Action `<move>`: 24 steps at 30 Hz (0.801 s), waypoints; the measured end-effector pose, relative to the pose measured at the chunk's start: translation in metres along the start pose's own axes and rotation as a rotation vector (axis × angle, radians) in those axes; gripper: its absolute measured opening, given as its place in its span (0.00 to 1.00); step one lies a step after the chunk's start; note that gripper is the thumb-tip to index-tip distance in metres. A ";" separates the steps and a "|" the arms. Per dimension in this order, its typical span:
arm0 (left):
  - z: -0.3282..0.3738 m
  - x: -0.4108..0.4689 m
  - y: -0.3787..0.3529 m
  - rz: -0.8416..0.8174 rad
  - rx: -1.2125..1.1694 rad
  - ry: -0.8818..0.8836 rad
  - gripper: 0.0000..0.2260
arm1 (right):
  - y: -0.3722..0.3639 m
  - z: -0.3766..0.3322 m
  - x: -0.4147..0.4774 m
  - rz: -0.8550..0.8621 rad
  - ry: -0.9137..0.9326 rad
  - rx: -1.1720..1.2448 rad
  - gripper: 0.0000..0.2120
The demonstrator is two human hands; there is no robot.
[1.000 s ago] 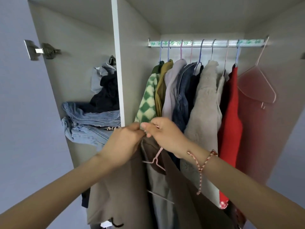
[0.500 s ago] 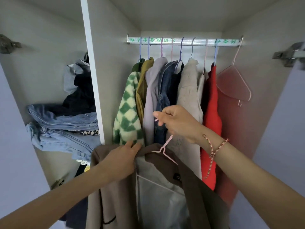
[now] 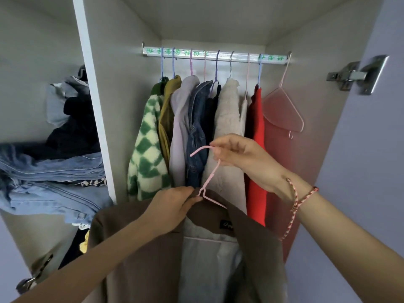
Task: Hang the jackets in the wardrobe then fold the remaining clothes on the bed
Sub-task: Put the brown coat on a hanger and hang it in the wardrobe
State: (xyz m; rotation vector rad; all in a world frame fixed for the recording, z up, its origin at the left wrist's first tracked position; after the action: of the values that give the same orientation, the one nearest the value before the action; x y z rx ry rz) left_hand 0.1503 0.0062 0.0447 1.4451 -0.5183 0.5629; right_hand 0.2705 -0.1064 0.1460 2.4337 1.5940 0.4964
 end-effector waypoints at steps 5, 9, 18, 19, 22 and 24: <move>-0.009 0.009 0.007 0.125 0.057 -0.066 0.30 | 0.010 0.079 -0.026 -0.089 -0.252 -0.527 0.11; -0.004 0.020 0.013 0.151 0.068 -0.128 0.29 | 0.015 0.104 -0.031 0.066 -0.109 -0.667 0.09; -0.016 0.029 0.027 0.167 0.003 -0.106 0.21 | 0.033 0.097 -0.021 0.112 -0.112 -0.383 0.19; -0.020 0.029 0.031 0.169 0.011 -0.082 0.20 | 0.034 0.096 -0.023 0.119 -0.130 -0.347 0.18; -0.036 0.028 0.049 0.217 0.082 0.052 0.21 | 0.040 0.099 -0.034 0.216 -0.222 -0.328 0.15; -0.046 0.028 0.064 0.293 0.169 0.136 0.18 | 0.043 0.104 -0.046 0.438 -0.247 -0.550 0.29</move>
State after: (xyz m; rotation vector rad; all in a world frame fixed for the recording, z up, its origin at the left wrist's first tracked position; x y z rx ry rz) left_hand 0.1303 0.0564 0.1084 1.4865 -0.5892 0.9508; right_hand 0.3297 -0.1639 0.0561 2.2773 0.7004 0.5778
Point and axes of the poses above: each hand's wrist, its own x-axis towards the middle knuckle, its own y-axis out of the back of the hand, z = x × y, the point moved 4 cm from there along x, towards the middle knuckle, and after that the axes turned 12 degrees about -y, right-handed, at the moved point
